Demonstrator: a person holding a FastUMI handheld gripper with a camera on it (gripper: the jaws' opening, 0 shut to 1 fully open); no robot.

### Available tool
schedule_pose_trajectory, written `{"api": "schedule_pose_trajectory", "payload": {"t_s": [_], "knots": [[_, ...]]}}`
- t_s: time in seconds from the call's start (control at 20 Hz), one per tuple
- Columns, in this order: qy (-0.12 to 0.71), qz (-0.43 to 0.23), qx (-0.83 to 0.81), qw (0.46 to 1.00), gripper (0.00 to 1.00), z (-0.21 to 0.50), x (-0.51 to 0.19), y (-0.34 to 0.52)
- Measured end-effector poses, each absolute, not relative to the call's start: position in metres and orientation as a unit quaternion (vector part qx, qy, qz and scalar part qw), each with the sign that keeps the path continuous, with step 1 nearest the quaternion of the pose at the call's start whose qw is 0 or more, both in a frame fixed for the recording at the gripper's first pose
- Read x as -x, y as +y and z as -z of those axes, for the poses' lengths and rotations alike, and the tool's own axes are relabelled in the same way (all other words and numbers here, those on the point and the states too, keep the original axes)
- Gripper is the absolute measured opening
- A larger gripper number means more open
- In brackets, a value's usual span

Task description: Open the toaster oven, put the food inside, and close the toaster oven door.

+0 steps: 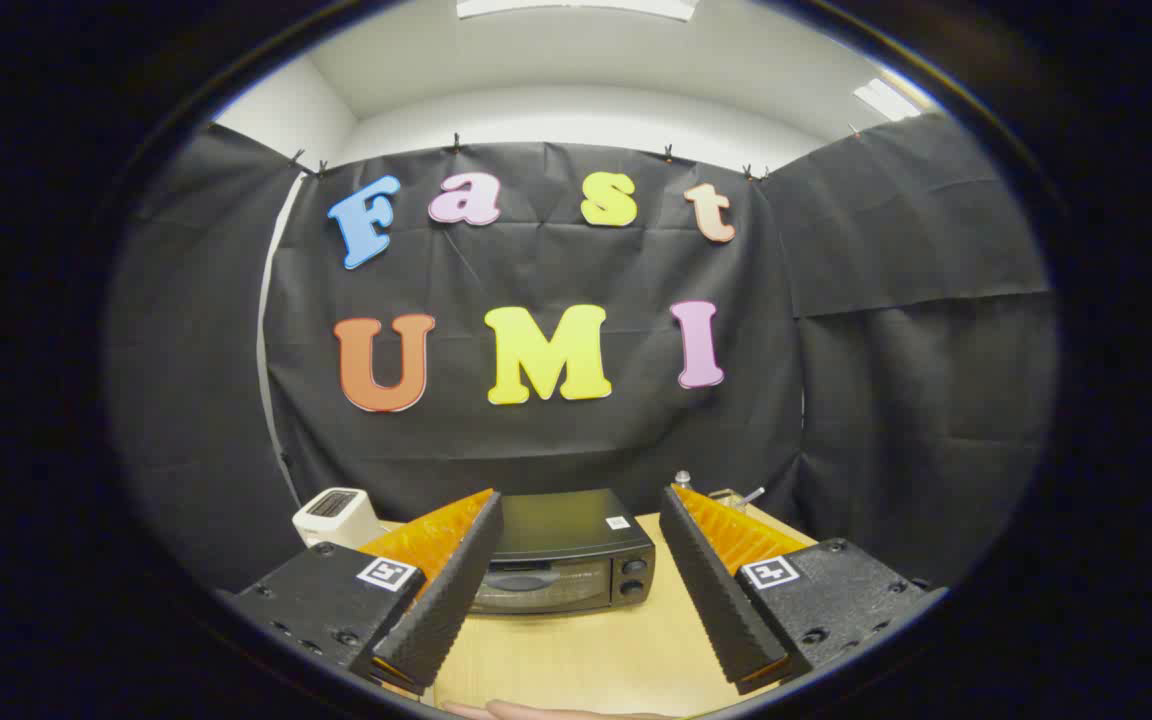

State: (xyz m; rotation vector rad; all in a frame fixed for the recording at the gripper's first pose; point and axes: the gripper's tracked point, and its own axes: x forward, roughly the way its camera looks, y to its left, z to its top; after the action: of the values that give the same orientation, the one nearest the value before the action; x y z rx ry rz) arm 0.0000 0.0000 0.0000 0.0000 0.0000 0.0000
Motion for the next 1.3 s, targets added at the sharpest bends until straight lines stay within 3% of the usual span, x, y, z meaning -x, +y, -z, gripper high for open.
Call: {"api": "schedule_pose_trajectory", "payload": {"t_s": [0.85, 1.3], "knots": [[0.047, -0.007, -0.003, 0.999, 1.00, 0.043, -0.070, -0.013], [0.120, -0.026, 0.013, 0.992, 1.00, 0.133, -0.134, 0.012]]}}
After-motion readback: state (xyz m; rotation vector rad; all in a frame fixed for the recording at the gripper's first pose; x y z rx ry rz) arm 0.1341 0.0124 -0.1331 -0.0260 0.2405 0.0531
